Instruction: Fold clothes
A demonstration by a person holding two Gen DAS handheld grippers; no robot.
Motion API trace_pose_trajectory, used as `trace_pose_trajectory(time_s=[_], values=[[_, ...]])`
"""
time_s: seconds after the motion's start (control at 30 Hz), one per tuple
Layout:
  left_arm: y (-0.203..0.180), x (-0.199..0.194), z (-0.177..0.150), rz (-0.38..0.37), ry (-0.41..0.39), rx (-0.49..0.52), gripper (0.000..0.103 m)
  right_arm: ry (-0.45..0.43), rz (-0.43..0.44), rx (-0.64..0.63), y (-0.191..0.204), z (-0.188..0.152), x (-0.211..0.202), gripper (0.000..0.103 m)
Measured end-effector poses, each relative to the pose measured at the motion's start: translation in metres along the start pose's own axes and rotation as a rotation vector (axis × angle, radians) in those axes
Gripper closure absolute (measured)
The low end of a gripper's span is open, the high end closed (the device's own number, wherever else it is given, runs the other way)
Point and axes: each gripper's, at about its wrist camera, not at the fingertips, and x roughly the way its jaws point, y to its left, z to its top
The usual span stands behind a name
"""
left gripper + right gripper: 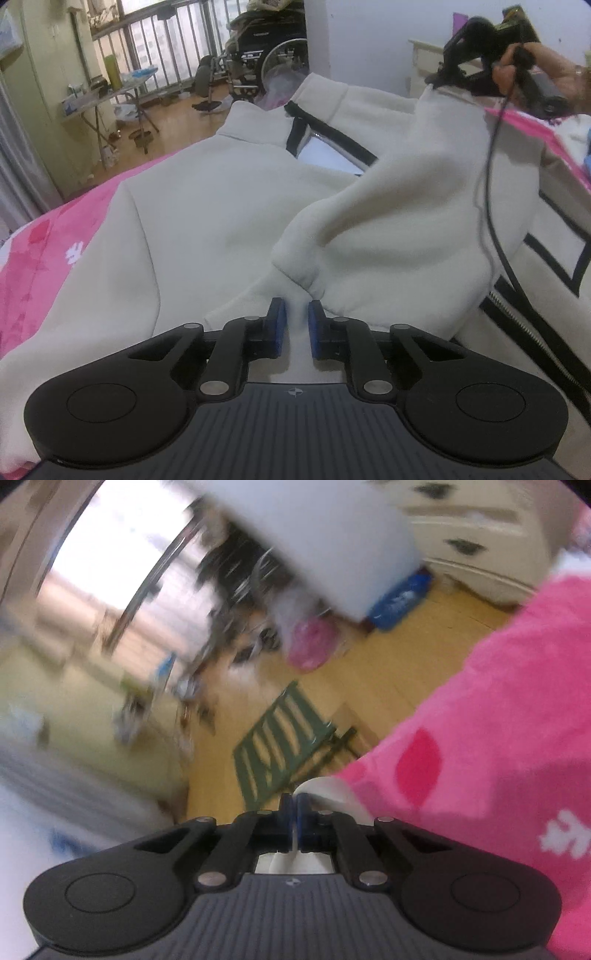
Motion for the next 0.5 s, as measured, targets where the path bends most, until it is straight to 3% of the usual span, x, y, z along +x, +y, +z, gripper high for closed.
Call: trace_pose_trajectory(time_s=[0.1, 0.17, 0.27, 0.3, 0.33, 0.5], values=[[-0.002, -0.001, -0.001, 0.012, 0.010, 0.006, 0.091, 0.051, -0.002, 0.067, -0.027, -0.001, 0.031, 0.100], [-0.003, -0.003, -0.001, 0.022, 0.018, 0.012, 0.091, 0.056, 0.024, 0.068, -0.027, 0.009, 0.025, 0.102], [-0.004, -0.004, -0.002, 0.029, 0.026, 0.022, 0.091, 0.050, 0.059, 0.063, -0.025, 0.024, 0.010, 0.084], [-0.004, -0.004, -0.002, 0.027, 0.028, 0.023, 0.090, 0.049, 0.071, 0.061, -0.025, 0.029, 0.005, 0.069], [-0.003, -0.004, -0.002, 0.025, 0.031, 0.018, 0.090, 0.047, 0.083, 0.060, -0.024, 0.034, 0.001, 0.060], [0.000, -0.005, -0.001, 0.023, 0.039, -0.010, 0.089, -0.020, 0.189, 0.012, -0.022, 0.057, -0.057, 0.061]])
